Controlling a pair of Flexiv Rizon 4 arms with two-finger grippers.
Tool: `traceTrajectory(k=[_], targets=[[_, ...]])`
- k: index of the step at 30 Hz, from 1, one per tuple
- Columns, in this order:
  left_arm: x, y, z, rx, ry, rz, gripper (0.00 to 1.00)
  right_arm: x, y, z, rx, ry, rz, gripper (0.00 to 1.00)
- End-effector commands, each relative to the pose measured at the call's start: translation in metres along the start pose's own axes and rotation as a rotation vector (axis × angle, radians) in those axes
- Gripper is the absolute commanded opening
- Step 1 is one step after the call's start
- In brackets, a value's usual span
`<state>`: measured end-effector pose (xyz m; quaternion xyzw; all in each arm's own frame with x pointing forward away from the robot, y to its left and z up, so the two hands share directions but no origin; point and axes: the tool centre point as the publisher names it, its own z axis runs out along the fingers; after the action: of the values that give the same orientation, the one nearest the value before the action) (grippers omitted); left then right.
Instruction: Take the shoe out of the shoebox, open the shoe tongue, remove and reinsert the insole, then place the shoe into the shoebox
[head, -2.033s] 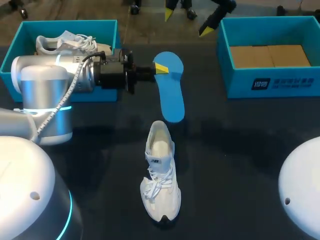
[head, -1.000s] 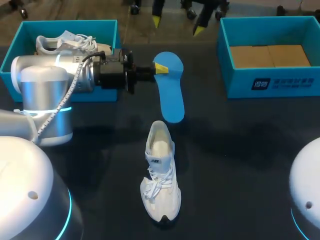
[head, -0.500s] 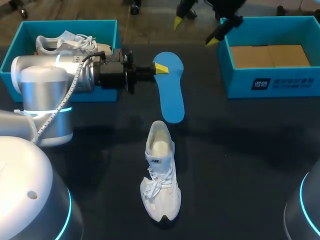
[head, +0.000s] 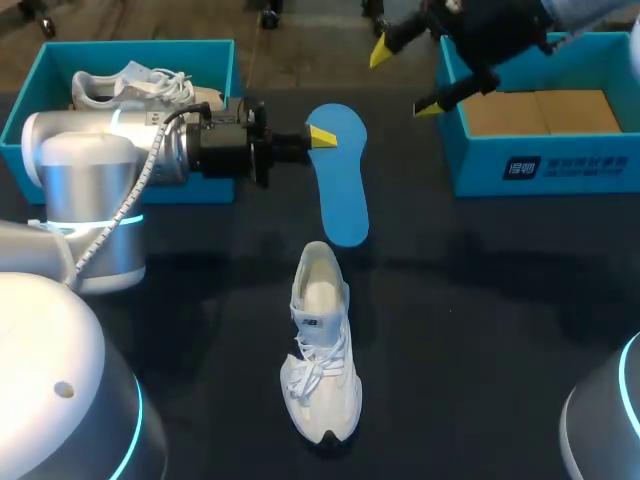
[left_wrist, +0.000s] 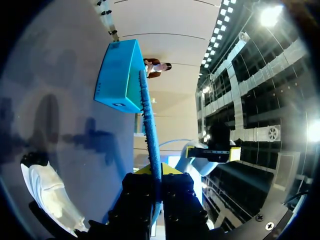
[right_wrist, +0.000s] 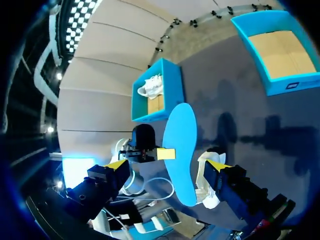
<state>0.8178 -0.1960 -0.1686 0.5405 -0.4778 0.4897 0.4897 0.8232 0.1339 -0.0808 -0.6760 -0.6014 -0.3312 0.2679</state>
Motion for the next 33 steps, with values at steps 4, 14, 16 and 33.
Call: traceTrajectory(k=[4,14,16,33], targets=[[0.0,0.0,0.0,-0.002,-0.003,0.0,0.0,-0.012,-0.003,0.005,-0.015,0.396,-0.009,1.0],[0.0,0.0,0.0,-0.002,-0.003,0.0,0.0,-0.023,-0.002,0.012,-0.006,0.464,-0.004,1.0],[-0.001,-0.001,0.0,-0.001,0.004,0.016,0.0,-0.024,-0.002,0.014,-0.004,0.477,-0.006,1.0],[0.016,-0.008,-0.009,0.078,0.129,0.794,0.0,-0.031,-0.001,0.02,0.013,0.508,0.015,1.0]])
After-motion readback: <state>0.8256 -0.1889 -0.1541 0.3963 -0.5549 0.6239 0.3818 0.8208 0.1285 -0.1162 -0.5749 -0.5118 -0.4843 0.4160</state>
